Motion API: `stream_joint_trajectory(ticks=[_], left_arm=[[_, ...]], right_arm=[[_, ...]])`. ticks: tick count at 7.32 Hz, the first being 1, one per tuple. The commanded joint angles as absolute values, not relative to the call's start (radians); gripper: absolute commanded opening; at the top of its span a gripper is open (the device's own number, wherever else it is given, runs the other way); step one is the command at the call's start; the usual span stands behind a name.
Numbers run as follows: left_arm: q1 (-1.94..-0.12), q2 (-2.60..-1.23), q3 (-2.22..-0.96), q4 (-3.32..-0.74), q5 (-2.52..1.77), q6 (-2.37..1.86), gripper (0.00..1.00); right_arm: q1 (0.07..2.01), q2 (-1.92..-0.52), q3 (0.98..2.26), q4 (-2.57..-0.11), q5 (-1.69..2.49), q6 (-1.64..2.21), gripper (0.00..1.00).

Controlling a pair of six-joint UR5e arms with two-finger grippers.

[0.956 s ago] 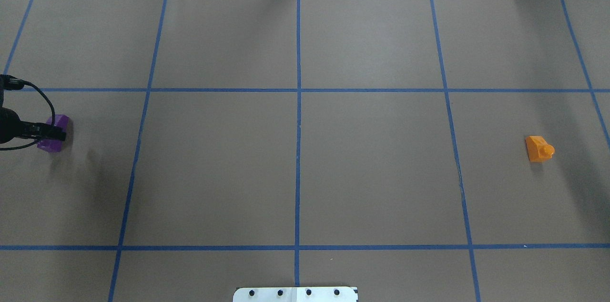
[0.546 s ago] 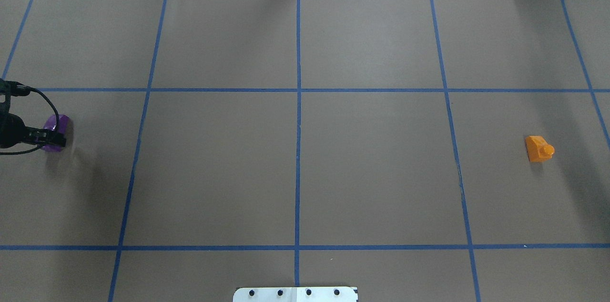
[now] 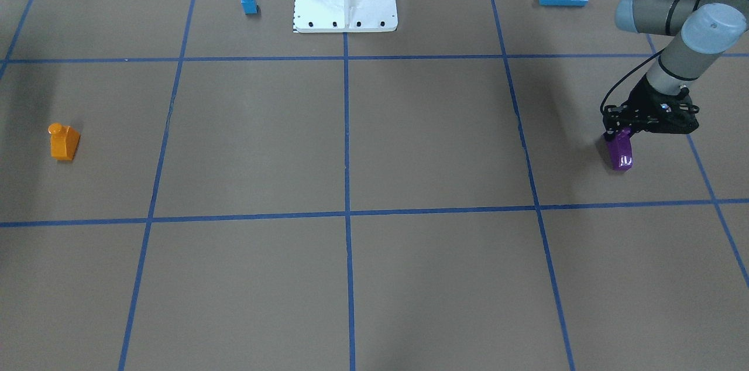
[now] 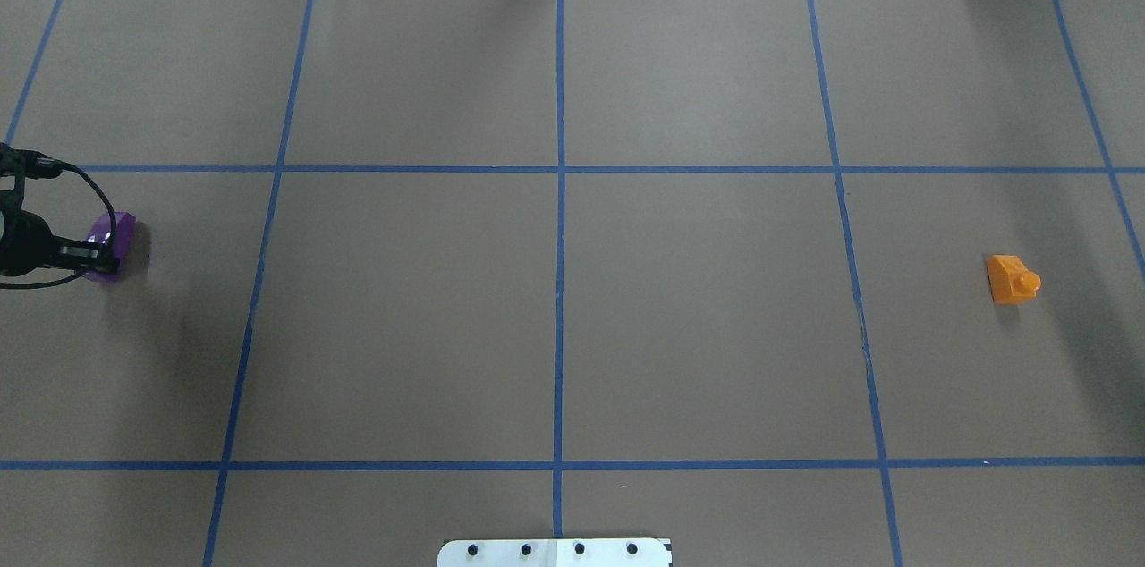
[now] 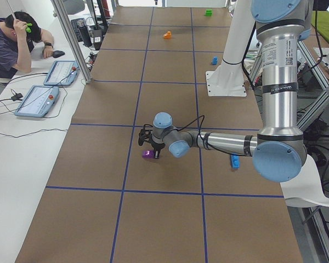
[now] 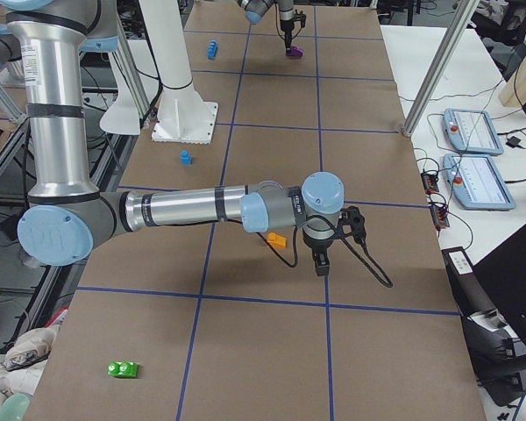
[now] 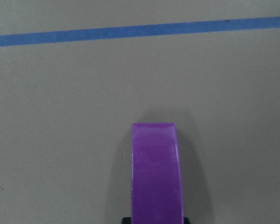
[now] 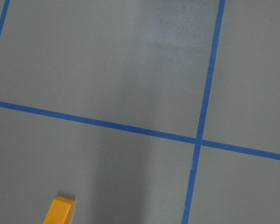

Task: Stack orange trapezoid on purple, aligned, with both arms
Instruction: 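Lower the left gripper onto the purple trapezoid and close on it, then carry the purple trapezoid with the left gripper to the table center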

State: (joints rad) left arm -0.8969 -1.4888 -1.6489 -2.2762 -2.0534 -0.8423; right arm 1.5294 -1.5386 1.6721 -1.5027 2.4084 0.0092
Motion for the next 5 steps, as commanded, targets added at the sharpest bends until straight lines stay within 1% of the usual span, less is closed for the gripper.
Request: stream_joint_trajectory(ticks=[1,2,3,4,5], left_arm=[[-0.907,-1.581,-1.808,-1.999,-2.074,-0.842,0.00],[-0.905,-1.680,-1.868,-1.838,-2.072,-0.842,0.00],[-0.902,-1.809,-1.884,-1.722,-2.068,-0.841,0.00],[-0.852,-1.936,-1.869,-1.671,-2.063,-0.841,0.00],[-0.785,-2.019,-1.847,-1.643,-2.059,-0.841,0.00]], right_arm=[[1.529,-1.539,1.674,-1.503,2.408,0.009,1.00],[1.529,-1.539,1.674,-1.503,2.408,0.009,1.00],[1.529,-1.539,1.672,-1.503,2.410,0.009,1.00],[1.531,-1.540,1.674,-1.505,2.411,0.011,1.00],[1.529,-1.542,1.667,-1.505,2.416,0.011,1.00]])
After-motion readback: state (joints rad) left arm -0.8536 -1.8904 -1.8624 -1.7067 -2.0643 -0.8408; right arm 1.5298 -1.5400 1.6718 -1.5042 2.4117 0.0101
